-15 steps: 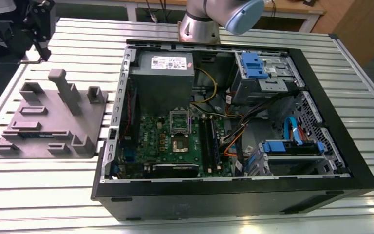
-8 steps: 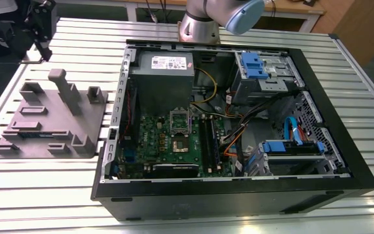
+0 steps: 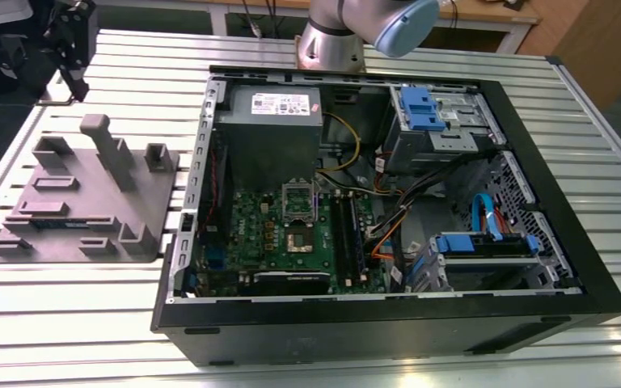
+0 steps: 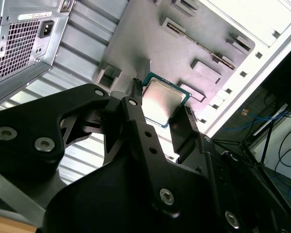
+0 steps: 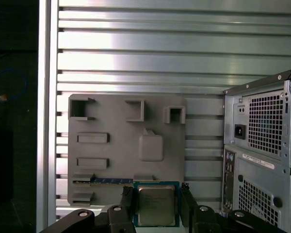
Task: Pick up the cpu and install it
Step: 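Pick up the cpu and move it towards the insertion slot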
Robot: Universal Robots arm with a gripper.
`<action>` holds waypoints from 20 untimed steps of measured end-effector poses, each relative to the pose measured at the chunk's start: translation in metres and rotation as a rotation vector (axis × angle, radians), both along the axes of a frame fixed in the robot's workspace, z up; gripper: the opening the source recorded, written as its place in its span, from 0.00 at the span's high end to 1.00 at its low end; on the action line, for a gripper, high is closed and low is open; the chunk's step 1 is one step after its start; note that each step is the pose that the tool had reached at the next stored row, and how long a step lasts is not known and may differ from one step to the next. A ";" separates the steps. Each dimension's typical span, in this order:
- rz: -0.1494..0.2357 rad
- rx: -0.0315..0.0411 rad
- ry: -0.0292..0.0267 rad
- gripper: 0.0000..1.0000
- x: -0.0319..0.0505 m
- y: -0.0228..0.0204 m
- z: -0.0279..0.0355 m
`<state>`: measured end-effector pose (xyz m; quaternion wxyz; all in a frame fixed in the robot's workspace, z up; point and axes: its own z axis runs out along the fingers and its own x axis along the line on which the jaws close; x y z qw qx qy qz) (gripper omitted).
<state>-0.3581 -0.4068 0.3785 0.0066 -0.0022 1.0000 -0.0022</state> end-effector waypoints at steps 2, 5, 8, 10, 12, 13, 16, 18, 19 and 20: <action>0.000 0.0000 0.0000 0.53 0.0014 0.0000 0.0000; 0.000 0.0000 0.0000 0.53 0.0029 0.0000 0.0000; 0.000 0.0000 0.0000 0.53 0.0040 0.0000 0.0000; 0.000 0.0001 -0.0001 0.53 0.0047 0.0000 -0.0001; 0.000 0.0000 0.0000 0.53 0.0050 0.0000 0.0000; 0.000 -0.0001 0.0001 0.53 0.0052 0.0000 0.0001; 0.000 0.0000 0.0000 0.53 0.0055 0.0000 0.0000; 0.000 0.0000 0.0000 0.53 0.0058 0.0000 0.0000; 0.000 0.0000 0.0000 0.53 0.0062 0.0000 0.0000; 0.000 0.0000 0.0000 0.53 0.0066 0.0000 0.0000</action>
